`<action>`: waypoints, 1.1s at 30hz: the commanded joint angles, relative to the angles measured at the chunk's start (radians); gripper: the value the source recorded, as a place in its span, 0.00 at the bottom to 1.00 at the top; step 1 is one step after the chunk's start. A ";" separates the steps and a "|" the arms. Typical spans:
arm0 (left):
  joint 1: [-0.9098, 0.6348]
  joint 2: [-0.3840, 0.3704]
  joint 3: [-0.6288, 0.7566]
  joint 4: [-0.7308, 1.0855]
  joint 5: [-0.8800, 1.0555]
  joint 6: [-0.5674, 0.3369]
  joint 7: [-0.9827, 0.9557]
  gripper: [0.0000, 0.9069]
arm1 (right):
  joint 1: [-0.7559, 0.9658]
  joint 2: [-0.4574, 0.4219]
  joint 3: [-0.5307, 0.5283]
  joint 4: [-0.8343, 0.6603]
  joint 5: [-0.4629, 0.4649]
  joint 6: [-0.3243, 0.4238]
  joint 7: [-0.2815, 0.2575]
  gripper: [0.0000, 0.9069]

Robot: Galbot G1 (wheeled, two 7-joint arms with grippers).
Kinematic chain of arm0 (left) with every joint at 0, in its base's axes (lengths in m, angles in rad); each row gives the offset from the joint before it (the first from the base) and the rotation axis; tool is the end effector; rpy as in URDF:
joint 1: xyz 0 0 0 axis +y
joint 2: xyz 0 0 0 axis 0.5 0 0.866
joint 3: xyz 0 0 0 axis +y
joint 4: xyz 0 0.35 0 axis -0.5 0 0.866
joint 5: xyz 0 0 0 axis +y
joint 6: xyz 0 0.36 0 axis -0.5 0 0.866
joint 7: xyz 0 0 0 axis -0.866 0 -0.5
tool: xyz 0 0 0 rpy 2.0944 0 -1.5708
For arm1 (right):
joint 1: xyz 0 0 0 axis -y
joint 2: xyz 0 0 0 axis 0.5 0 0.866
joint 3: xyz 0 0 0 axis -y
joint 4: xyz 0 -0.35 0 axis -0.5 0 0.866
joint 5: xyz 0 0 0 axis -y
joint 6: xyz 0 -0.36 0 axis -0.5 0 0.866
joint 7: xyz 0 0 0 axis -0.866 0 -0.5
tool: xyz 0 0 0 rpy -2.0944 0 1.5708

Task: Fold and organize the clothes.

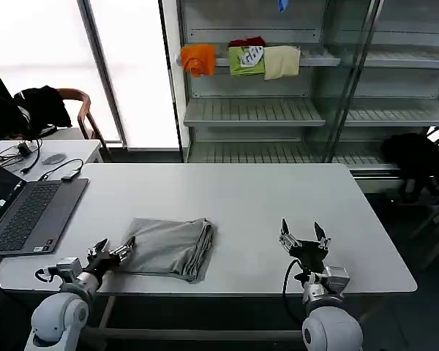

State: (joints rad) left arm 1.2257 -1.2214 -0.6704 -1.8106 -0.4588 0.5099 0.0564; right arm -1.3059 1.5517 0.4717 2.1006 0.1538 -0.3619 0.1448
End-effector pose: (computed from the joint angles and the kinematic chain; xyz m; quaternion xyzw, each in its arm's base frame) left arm 0.2994 0.1386 -0.2888 -0.0153 -0.9778 0.0538 0.2021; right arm 0.2568 0.0129 -0.2421 -0.0210 -0.9963 -0.0655 0.0524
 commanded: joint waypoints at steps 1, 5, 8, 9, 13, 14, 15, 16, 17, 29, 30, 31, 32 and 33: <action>0.008 -0.006 0.004 0.001 0.020 -0.001 0.002 0.66 | 0.002 0.002 -0.001 -0.001 -0.001 -0.001 0.001 1.00; 0.012 -0.004 0.007 0.004 0.025 0.000 0.005 0.02 | 0.004 0.001 -0.002 -0.003 -0.001 -0.001 0.003 1.00; 0.014 -0.002 0.007 -0.001 0.026 0.001 0.017 0.01 | 0.004 0.002 -0.002 -0.004 -0.001 -0.001 0.005 1.00; 0.015 -0.002 0.009 -0.004 0.026 0.001 0.021 0.02 | 0.003 0.002 -0.002 -0.004 -0.001 -0.001 0.006 1.00; 0.018 -0.008 0.016 -0.011 0.028 0.005 0.036 0.02 | 0.004 0.002 -0.001 -0.003 -0.001 -0.001 0.009 1.00; 0.018 -0.010 0.018 -0.011 0.028 0.005 0.038 0.02 | 0.004 0.002 -0.001 -0.003 -0.001 -0.002 0.009 1.00; 0.018 -0.012 0.019 -0.011 0.026 0.006 0.042 0.02 | 0.005 0.002 0.000 -0.003 -0.001 -0.001 0.010 1.00; 0.017 -0.015 0.021 -0.011 0.026 0.006 0.046 0.02 | 0.005 0.002 0.000 -0.002 -0.001 -0.002 0.011 1.00; 0.016 -0.017 0.022 -0.011 0.025 0.006 0.050 0.02 | 0.005 0.002 0.000 -0.003 -0.002 -0.002 0.011 1.00; 0.019 0.001 -0.007 -0.028 0.026 -0.118 0.054 0.01 | 0.015 0.004 0.000 -0.010 0.000 -0.002 0.023 1.00; 0.022 0.009 -0.020 -0.026 0.027 -0.126 0.059 0.01 | 0.018 0.006 -0.002 -0.012 0.000 -0.002 0.025 1.00; 0.026 0.015 -0.031 -0.025 0.027 -0.133 0.065 0.01 | 0.019 0.006 -0.002 -0.013 0.000 -0.002 0.026 1.00; 0.030 0.023 -0.040 -0.024 0.027 -0.140 0.068 0.01 | 0.021 0.005 -0.004 -0.015 0.000 -0.002 0.028 1.00; 0.032 0.031 -0.050 -0.023 0.036 -0.146 0.072 0.01 | 0.023 0.004 -0.005 -0.016 0.000 -0.003 0.028 1.00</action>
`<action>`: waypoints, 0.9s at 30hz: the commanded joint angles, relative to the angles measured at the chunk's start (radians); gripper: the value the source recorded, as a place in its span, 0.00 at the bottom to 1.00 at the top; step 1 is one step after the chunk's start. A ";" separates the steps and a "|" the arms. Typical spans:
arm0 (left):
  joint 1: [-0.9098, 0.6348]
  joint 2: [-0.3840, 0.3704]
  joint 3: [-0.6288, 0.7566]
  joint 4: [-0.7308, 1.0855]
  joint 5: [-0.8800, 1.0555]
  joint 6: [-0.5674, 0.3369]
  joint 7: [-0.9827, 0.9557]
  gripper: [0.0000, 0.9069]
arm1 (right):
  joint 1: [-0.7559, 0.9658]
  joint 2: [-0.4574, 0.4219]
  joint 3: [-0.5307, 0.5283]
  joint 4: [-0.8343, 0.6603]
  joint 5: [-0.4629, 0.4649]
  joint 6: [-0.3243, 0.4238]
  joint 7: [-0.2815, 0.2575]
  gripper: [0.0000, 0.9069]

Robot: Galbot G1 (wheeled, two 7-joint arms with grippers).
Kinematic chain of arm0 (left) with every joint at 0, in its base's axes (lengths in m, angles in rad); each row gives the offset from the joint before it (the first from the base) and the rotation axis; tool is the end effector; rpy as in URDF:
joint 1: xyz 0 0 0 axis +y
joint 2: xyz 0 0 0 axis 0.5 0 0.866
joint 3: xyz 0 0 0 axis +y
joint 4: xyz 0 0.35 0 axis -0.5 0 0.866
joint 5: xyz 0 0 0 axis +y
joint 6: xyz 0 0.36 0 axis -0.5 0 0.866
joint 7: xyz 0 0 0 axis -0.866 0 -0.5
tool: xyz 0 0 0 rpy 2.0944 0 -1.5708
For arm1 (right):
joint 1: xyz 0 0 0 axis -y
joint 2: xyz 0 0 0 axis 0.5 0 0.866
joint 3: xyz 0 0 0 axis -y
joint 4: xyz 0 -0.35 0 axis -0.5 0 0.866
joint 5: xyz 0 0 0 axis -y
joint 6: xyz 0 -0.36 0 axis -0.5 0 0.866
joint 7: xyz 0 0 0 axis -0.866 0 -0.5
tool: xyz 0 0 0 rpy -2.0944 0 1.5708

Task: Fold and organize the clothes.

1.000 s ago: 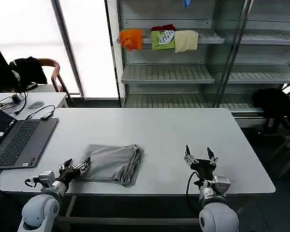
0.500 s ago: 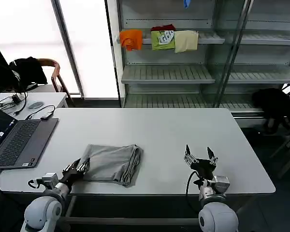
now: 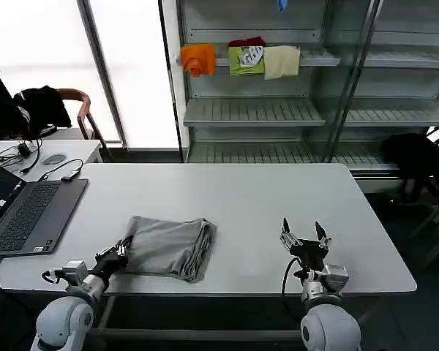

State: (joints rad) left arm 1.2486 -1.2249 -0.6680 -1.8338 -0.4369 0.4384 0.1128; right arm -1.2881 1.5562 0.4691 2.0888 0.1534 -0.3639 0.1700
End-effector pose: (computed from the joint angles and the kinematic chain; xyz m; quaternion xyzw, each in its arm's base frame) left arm 0.2922 0.1340 -0.2885 -0.0436 -0.9838 0.0467 0.1677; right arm 0.2623 0.0145 -0.2415 -0.0325 -0.9959 -0.0668 0.0514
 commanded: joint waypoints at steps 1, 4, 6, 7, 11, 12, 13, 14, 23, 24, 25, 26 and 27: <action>0.009 0.043 -0.068 0.003 0.026 -0.084 0.026 0.01 | 0.009 -0.001 -0.004 -0.007 0.001 -0.001 0.004 1.00; -0.012 0.088 -0.124 0.021 0.095 -0.096 0.053 0.01 | 0.014 -0.004 -0.004 -0.009 0.003 -0.002 0.005 1.00; -0.039 0.142 -0.171 0.051 0.158 -0.104 0.081 0.01 | 0.015 -0.009 -0.003 -0.011 0.008 -0.001 0.002 1.00; -0.048 0.182 -0.200 0.066 0.180 -0.104 0.094 0.01 | 0.015 -0.011 -0.003 -0.014 0.009 0.001 0.001 1.00; -0.093 0.316 -0.268 0.127 0.255 -0.101 0.130 0.01 | 0.015 -0.012 -0.005 -0.034 0.012 0.013 -0.001 1.00; -0.105 0.339 -0.280 0.134 0.283 -0.099 0.136 0.02 | 0.015 -0.012 -0.006 -0.037 0.013 0.015 -0.002 1.00; -0.115 0.362 -0.288 0.141 0.292 -0.094 0.142 0.01 | 0.015 -0.011 -0.008 -0.041 0.012 0.018 -0.003 1.00; -0.130 0.389 -0.291 0.143 0.298 -0.078 0.139 0.01 | 0.015 -0.011 -0.012 -0.045 0.013 0.021 -0.005 1.00; -0.205 0.454 -0.254 0.098 0.354 -0.028 0.158 0.02 | 0.018 -0.030 -0.003 -0.038 0.030 0.022 -0.014 1.00; -0.208 0.456 -0.248 0.087 0.357 -0.024 0.159 0.02 | 0.018 -0.032 0.000 -0.037 0.031 0.022 -0.014 1.00; -0.211 0.457 -0.239 0.068 0.365 -0.018 0.160 0.02 | 0.015 -0.035 0.005 -0.037 0.034 0.023 -0.014 1.00; -0.211 0.449 -0.226 0.044 0.374 -0.006 0.166 0.02 | 0.009 -0.037 0.012 -0.037 0.039 0.026 -0.015 1.00; -0.208 0.444 -0.221 0.003 0.381 0.009 0.166 0.02 | 0.006 -0.039 0.015 -0.037 0.041 0.028 -0.015 1.00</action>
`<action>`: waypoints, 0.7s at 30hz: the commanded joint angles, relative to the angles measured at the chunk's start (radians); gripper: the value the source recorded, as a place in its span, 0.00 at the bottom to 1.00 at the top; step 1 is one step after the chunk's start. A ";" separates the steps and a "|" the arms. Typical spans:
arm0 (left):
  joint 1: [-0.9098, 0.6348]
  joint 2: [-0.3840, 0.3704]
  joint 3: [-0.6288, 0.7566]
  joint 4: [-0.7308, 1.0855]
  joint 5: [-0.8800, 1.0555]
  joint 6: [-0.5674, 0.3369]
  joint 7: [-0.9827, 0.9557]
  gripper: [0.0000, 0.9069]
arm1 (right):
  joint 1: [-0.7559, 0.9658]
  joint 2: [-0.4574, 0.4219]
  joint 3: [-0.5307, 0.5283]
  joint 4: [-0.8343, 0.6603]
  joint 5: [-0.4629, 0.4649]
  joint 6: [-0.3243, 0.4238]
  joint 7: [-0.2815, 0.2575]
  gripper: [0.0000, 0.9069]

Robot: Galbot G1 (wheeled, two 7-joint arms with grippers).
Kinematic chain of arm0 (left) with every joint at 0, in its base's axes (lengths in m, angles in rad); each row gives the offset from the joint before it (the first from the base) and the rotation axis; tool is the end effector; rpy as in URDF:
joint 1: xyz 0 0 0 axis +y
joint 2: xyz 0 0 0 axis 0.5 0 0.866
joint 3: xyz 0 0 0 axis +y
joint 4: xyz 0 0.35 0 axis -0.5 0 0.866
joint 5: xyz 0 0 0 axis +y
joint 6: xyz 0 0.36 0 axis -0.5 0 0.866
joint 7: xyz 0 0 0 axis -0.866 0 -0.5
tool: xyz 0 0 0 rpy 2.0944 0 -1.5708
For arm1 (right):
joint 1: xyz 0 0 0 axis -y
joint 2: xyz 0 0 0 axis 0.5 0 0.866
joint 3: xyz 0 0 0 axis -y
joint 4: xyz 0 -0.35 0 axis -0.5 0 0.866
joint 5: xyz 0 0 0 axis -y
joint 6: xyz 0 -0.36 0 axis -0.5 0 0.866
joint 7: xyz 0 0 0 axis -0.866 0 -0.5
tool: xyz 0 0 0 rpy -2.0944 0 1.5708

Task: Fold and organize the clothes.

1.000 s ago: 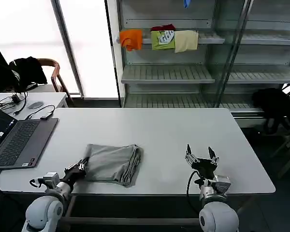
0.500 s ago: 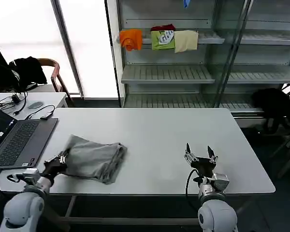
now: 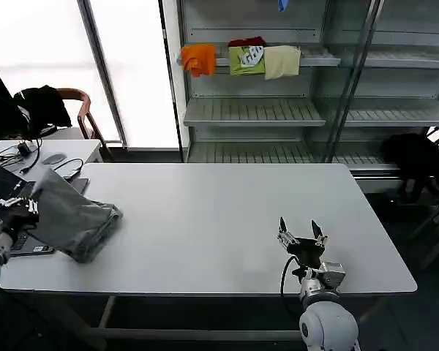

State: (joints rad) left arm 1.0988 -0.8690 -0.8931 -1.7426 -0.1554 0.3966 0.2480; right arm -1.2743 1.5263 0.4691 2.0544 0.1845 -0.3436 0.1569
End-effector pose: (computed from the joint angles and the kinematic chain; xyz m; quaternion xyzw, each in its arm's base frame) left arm 0.3232 0.2841 -0.1545 0.0587 -0.9639 -0.2434 0.0905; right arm 0.2688 0.0092 -0.2502 -0.0203 -0.9961 -0.0672 0.0526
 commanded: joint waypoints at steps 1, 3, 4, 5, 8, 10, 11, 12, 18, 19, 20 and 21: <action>-0.054 0.074 0.011 -0.121 0.117 0.055 0.033 0.02 | -0.014 -0.011 0.023 -0.001 0.013 0.012 -0.004 1.00; -0.023 0.035 0.030 -0.196 0.171 0.066 0.044 0.02 | -0.026 -0.016 0.035 -0.001 0.020 0.018 -0.006 1.00; -0.002 0.012 0.045 -0.249 0.188 0.071 0.051 0.02 | -0.037 -0.023 0.046 0.000 0.026 0.025 -0.008 1.00; 0.011 -0.006 0.058 -0.282 0.204 0.076 0.051 0.02 | -0.047 -0.030 0.057 0.001 0.033 0.030 -0.009 1.00; 0.073 -0.071 0.152 -0.381 0.280 0.083 0.042 0.02 | -0.067 -0.050 0.084 0.005 0.054 0.037 -0.010 1.00; 0.103 -0.130 0.254 -0.439 0.319 0.095 0.033 0.02 | -0.080 -0.059 0.101 0.007 0.061 0.041 -0.011 1.00; 0.112 -0.169 0.313 -0.474 0.317 0.125 0.012 0.02 | -0.087 -0.063 0.105 0.008 0.065 0.044 -0.011 1.00; 0.116 -0.201 0.365 -0.485 0.317 0.150 -0.007 0.03 | -0.091 -0.068 0.110 0.008 0.067 0.045 -0.011 1.00; 0.077 -0.314 0.628 -0.467 0.300 0.182 -0.118 0.03 | -0.112 -0.082 0.131 0.023 0.076 0.047 -0.011 1.00; 0.062 -0.328 0.650 -0.433 0.284 0.181 -0.134 0.03 | -0.113 -0.083 0.134 0.024 0.077 0.047 -0.011 1.00; 0.056 -0.333 0.659 -0.423 0.271 0.182 -0.141 0.03 | -0.114 -0.083 0.135 0.024 0.078 0.047 -0.010 1.00; 0.040 -0.344 0.671 -0.398 0.243 0.182 -0.158 0.03 | -0.115 -0.083 0.137 0.025 0.077 0.047 -0.010 1.00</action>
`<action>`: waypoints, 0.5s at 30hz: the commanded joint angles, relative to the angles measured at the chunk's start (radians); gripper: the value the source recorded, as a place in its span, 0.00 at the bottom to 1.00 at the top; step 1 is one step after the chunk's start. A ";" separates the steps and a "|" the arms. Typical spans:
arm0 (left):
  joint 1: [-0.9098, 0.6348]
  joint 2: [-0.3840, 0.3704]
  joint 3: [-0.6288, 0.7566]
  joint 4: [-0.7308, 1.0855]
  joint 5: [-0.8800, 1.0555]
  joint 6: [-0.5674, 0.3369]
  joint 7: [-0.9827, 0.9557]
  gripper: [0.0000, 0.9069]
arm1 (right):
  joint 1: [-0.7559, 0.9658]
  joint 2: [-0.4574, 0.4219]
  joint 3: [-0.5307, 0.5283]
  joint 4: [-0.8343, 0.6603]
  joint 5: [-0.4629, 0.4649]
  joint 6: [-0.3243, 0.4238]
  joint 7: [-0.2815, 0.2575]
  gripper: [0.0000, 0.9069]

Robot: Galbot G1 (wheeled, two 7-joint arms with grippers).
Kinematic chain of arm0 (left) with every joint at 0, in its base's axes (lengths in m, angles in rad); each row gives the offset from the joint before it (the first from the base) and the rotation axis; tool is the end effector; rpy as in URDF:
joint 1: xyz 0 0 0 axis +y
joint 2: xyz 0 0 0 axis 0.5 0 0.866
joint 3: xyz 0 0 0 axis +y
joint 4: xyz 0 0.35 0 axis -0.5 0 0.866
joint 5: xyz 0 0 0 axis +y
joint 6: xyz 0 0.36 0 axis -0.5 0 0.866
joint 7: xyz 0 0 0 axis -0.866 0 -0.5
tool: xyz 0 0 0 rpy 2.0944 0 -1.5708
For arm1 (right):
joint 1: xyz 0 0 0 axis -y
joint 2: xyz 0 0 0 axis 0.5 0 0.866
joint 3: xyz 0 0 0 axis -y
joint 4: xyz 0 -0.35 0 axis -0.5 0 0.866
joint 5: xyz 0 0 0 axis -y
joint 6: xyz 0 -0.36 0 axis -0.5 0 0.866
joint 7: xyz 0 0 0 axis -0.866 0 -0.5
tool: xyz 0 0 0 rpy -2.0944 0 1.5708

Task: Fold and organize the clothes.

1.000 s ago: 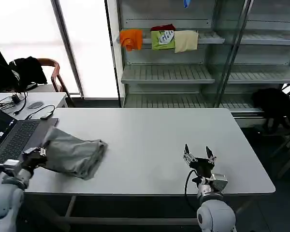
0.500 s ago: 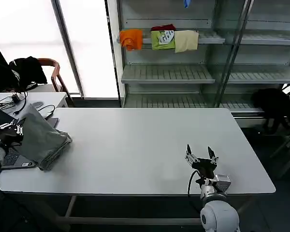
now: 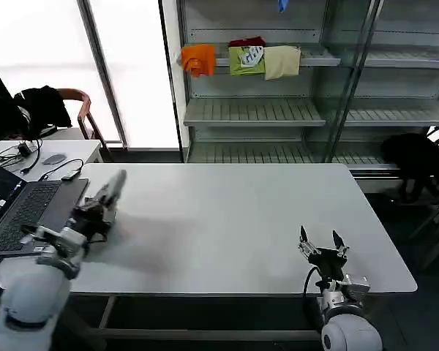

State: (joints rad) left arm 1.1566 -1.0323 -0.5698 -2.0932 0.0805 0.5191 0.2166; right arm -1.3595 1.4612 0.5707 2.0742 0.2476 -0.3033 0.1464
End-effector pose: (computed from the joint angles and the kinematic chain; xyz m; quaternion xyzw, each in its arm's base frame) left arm 0.2946 0.0998 -0.1721 -0.0782 -0.9495 -0.2950 0.0722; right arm 0.2464 -0.0341 -0.2620 -0.0514 -0.9953 -0.0568 0.0597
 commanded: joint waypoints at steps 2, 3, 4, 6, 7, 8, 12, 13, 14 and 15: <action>-0.039 -0.190 0.354 -0.004 -0.033 0.059 -0.140 0.03 | -0.031 -0.017 0.035 0.006 0.014 0.007 0.001 1.00; -0.055 -0.199 0.360 0.025 -0.072 0.058 -0.157 0.03 | -0.031 -0.017 0.034 0.007 0.013 0.006 0.001 1.00; -0.071 -0.204 0.364 0.045 -0.094 0.058 -0.170 0.03 | -0.031 -0.015 0.034 0.008 0.012 0.005 0.001 1.00; -0.102 -0.215 0.376 0.090 -0.114 0.058 -0.188 0.03 | -0.028 -0.011 0.031 0.008 0.010 0.004 0.002 1.00; -0.116 -0.221 0.380 0.108 -0.131 0.058 -0.199 0.03 | -0.027 -0.009 0.029 0.010 0.008 0.003 0.003 1.00; -0.128 -0.226 0.383 0.118 -0.141 0.058 -0.205 0.03 | -0.026 -0.006 0.028 0.010 0.006 0.002 0.002 1.00; -0.199 -0.252 0.415 0.187 -0.176 0.055 -0.234 0.03 | -0.022 0.003 0.019 0.019 -0.004 -0.004 0.003 1.00; -0.218 -0.255 0.423 0.204 -0.175 0.053 -0.234 0.03 | -0.018 0.007 0.016 0.022 -0.008 -0.009 0.003 1.00; -0.232 -0.258 0.428 0.214 -0.174 0.050 -0.234 0.03 | -0.015 0.009 0.016 0.024 -0.009 -0.012 0.003 1.00; -0.254 -0.267 0.437 0.231 -0.175 0.048 -0.236 0.03 | -0.010 0.012 0.014 0.028 -0.011 -0.016 0.004 1.00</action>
State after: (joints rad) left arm 1.0423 -1.2200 -0.2544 -1.9963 -0.0217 0.5585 0.0515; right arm -1.3715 1.4676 0.5826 2.0932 0.2416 -0.3113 0.1491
